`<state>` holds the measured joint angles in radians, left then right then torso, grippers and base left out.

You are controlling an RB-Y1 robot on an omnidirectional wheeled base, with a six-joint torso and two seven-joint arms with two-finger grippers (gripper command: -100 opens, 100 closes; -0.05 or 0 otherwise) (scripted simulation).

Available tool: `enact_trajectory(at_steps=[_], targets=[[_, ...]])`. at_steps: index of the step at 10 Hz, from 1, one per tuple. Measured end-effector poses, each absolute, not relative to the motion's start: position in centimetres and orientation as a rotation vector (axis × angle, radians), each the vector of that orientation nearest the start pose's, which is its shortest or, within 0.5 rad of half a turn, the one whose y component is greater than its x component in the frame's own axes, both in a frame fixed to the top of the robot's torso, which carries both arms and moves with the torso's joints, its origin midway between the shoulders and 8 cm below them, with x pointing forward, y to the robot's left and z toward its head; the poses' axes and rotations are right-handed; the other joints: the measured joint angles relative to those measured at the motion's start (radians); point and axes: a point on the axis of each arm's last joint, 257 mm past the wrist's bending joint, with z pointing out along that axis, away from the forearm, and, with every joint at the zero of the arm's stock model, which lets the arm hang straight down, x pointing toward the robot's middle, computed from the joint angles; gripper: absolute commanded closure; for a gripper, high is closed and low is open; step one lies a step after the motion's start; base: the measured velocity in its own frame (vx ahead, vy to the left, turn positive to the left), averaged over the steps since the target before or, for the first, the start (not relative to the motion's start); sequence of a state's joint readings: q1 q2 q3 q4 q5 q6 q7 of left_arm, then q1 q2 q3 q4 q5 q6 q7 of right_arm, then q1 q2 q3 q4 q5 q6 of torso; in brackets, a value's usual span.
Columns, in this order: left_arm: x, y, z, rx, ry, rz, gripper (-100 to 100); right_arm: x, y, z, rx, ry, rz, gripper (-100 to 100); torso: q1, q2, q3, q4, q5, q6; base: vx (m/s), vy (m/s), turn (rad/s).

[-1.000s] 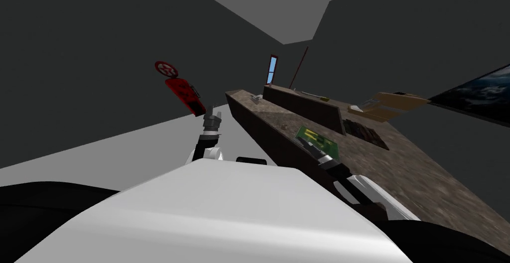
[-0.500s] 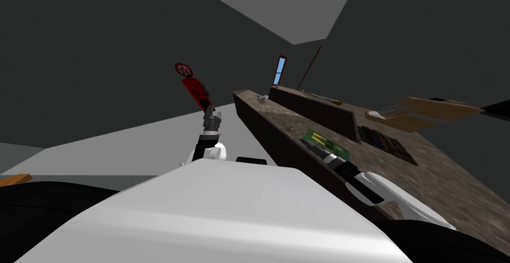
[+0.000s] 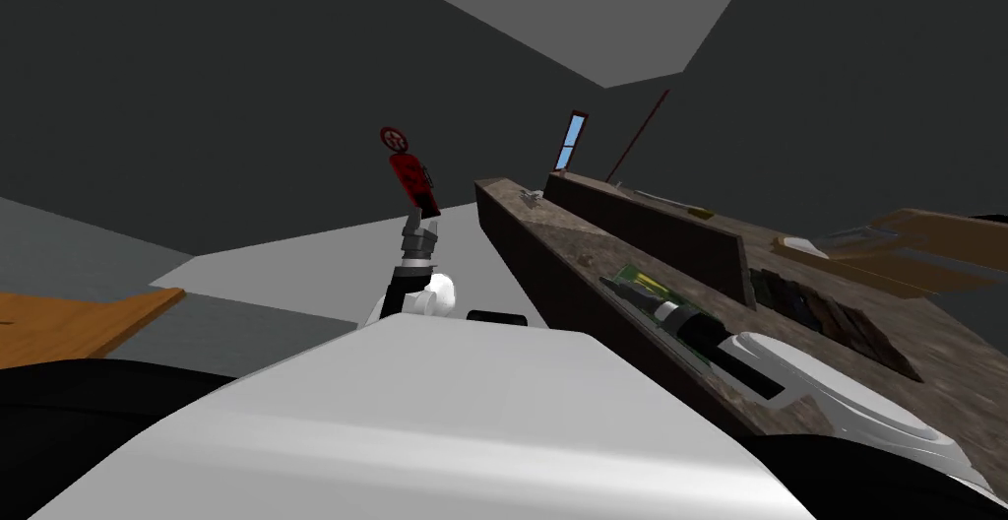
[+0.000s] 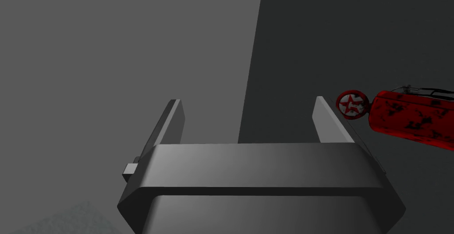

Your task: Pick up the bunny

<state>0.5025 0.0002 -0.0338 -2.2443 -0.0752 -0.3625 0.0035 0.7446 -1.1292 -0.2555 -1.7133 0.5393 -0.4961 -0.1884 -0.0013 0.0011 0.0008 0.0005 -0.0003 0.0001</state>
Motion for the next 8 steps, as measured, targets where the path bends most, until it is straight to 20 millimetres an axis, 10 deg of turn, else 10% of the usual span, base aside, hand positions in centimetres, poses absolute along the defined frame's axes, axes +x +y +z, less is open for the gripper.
enact_trajectory(at_steps=[8], targets=[[37.4,26.7,-2.2,-0.758,0.777,-1.244,0,33.8,-53.3,-22.3,-0.321,2.177,0.08,-100,-0.001,-0.001,0.0,0.0,0.0,0.001,-0.022,0.006,0.173]])
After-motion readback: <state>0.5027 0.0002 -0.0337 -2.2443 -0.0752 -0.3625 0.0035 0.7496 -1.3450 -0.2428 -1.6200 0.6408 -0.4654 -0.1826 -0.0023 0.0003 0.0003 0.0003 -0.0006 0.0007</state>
